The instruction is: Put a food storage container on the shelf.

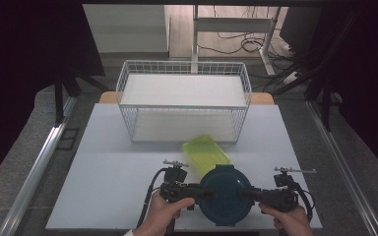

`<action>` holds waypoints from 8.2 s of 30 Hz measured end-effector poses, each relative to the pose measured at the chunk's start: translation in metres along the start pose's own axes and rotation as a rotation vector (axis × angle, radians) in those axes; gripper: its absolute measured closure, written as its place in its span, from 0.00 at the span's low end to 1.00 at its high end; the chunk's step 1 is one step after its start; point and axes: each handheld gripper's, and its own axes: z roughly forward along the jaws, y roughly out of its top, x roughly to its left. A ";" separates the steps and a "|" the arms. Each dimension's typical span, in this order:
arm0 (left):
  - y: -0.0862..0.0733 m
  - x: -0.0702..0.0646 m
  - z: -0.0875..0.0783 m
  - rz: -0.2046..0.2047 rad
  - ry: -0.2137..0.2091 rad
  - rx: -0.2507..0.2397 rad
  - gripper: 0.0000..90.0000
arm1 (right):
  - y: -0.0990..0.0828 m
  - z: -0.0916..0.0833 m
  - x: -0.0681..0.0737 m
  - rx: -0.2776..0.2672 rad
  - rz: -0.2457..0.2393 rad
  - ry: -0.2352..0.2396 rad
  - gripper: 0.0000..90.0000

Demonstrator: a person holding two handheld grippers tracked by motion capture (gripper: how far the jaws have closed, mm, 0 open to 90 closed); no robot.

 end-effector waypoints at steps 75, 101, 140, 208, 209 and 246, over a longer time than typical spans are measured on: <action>0.147 0.013 -0.102 0.086 0.062 -0.125 0.42 | 0.164 0.029 0.075 -0.101 -0.151 0.068 0.41; 0.184 0.016 -0.120 0.096 0.058 -0.150 0.42 | 0.195 0.030 0.088 -0.121 -0.155 0.072 0.41; 0.251 0.036 -0.142 0.096 0.044 -0.179 0.42 | 0.275 0.042 0.108 -0.097 -0.179 0.046 0.41; 0.278 0.095 -0.106 -0.042 0.113 -0.303 0.15 | 0.312 0.093 0.078 -0.150 -0.017 -0.102 0.14; 0.276 0.094 -0.108 -0.036 0.132 -0.317 0.13 | 0.311 0.090 0.079 -0.158 -0.032 -0.115 0.13; 0.036 0.064 -0.113 0.387 0.298 -0.137 0.31 | 0.085 -0.007 0.031 -0.178 -0.470 -0.106 0.30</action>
